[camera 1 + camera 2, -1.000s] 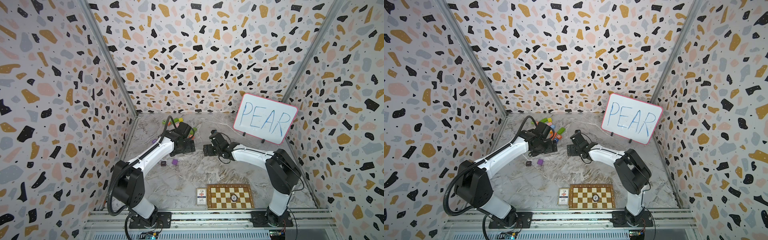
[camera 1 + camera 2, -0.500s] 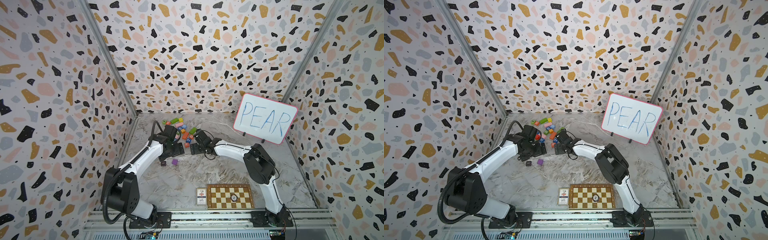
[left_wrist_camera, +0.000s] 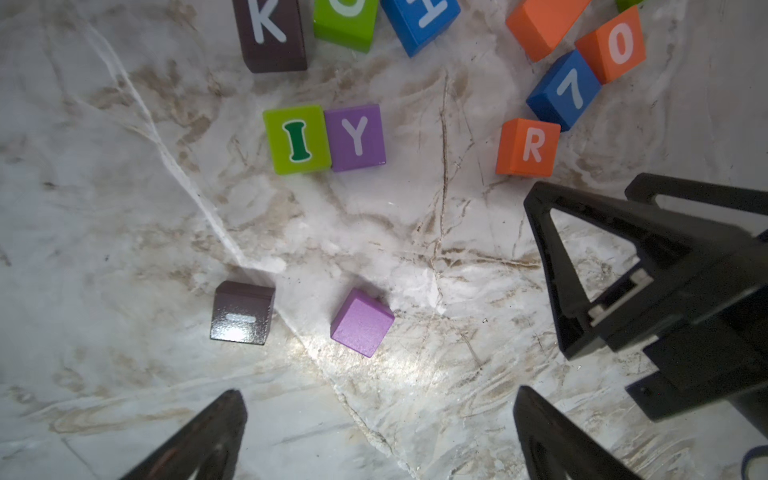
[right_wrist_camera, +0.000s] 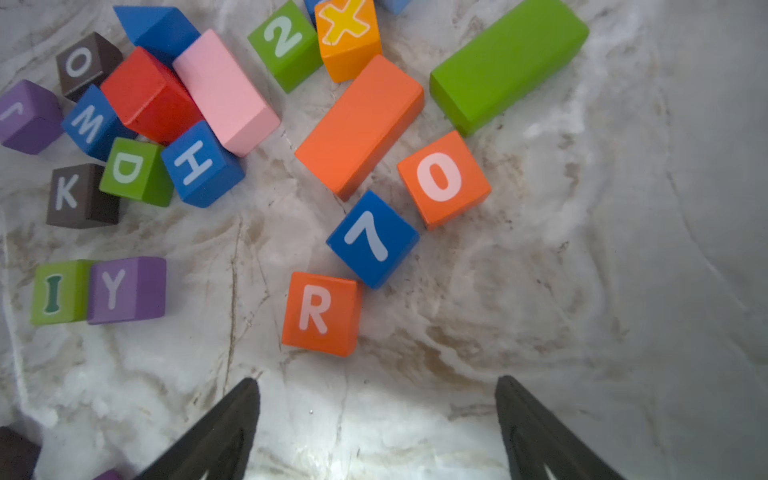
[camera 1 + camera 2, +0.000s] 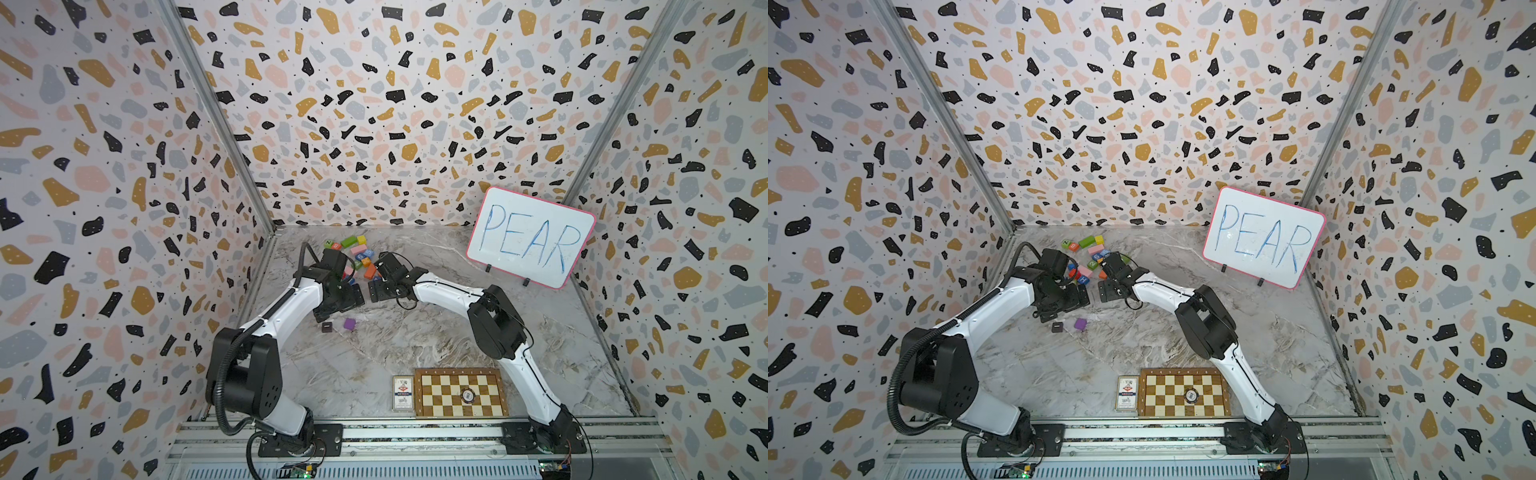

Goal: Spell the uppercase word “pear” with letter blocks
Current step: Pick up the letter block from the center of the board.

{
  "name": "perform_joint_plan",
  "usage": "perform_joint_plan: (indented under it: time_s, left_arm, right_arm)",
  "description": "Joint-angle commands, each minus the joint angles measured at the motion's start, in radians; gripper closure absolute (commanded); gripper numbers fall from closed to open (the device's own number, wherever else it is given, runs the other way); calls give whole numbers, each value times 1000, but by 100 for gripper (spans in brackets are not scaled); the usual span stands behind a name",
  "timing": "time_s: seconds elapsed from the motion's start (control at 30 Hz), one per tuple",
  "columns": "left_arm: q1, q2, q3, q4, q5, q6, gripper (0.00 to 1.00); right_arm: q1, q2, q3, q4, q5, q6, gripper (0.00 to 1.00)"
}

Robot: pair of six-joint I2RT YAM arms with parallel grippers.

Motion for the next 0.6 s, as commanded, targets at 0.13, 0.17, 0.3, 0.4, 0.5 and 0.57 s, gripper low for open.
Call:
perform_joint_plan:
  time_s: [0.13,0.17,0.3,0.4,0.5,0.57]
  left_arm:
    - [10,6,38,15,31,9,0]
    - [10,5,40,14,31,9,0]
    - [10,4,40,15,36,11,0]
    - [11,2,32,22,35,12,0]
    - [11,7,26,20,38,18,0]
    - [11,9,28,15,52,26,0]
  right_arm:
    - [-4,21,78,-59,-9,-16,10]
    - [-4,22,78,-58,-10,-15,10]
    - [-5,30,78,-44,-29,-12,10]
    - [-4,40,77,-33,-48,-11,11]
    - [-4,36,68,-33,-54,-11,11]
    - [-5,23,50,-24,-55,-10,11]
